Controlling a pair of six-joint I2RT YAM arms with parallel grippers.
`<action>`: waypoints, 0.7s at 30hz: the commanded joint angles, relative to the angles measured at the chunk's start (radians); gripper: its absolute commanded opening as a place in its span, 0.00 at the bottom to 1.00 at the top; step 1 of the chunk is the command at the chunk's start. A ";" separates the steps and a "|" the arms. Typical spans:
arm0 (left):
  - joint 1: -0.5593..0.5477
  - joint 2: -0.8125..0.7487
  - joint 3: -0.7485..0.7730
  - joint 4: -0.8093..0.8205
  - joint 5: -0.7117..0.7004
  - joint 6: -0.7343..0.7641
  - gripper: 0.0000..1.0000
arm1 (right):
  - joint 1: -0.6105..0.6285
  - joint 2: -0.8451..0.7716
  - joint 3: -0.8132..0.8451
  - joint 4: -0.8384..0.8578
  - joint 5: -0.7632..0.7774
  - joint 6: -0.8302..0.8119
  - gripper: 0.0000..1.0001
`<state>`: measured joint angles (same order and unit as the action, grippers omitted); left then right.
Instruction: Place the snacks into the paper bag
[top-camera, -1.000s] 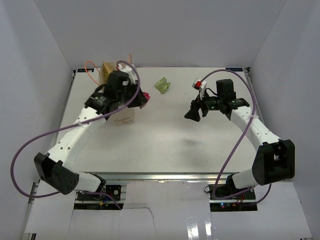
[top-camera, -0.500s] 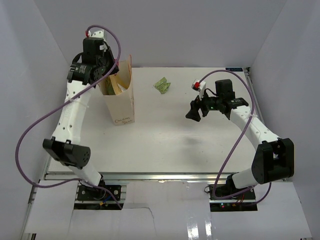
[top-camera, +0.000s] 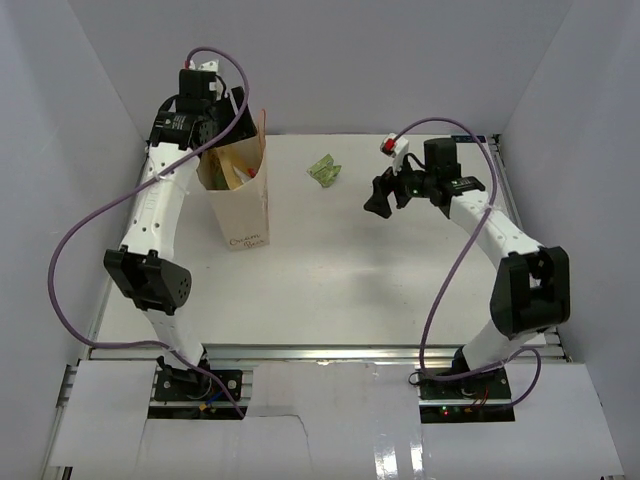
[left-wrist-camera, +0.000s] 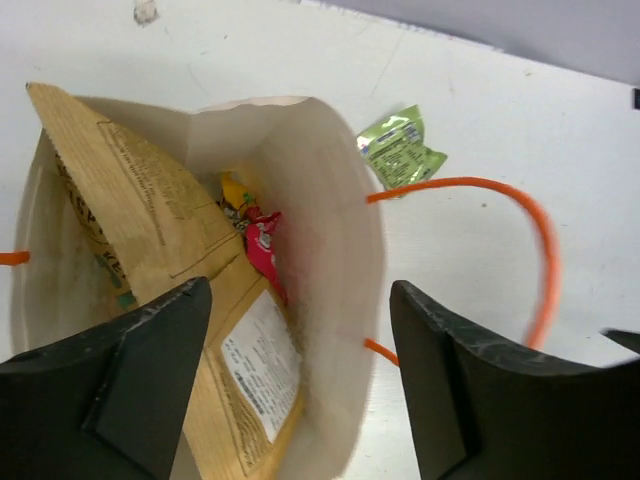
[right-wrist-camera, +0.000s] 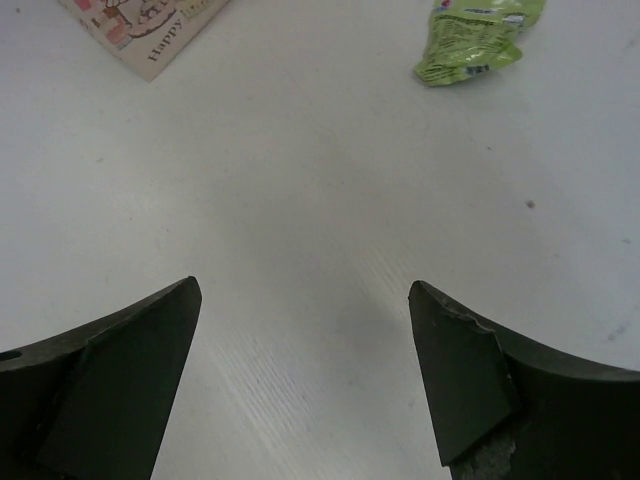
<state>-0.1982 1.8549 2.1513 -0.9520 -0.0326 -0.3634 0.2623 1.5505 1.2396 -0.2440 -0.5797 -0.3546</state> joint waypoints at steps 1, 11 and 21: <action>0.002 -0.138 0.006 0.042 0.031 0.012 0.84 | 0.003 0.169 0.104 0.022 -0.160 0.086 0.90; 0.003 -0.765 -0.693 0.419 0.014 0.017 0.98 | 0.038 0.476 0.441 -0.014 0.050 0.360 0.93; 0.003 -1.200 -1.160 0.458 0.030 -0.216 0.98 | 0.075 0.706 0.633 0.140 0.271 0.699 0.95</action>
<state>-0.1982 0.6701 1.0573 -0.4919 -0.0147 -0.4988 0.3191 2.2063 1.8008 -0.1875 -0.3820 0.2184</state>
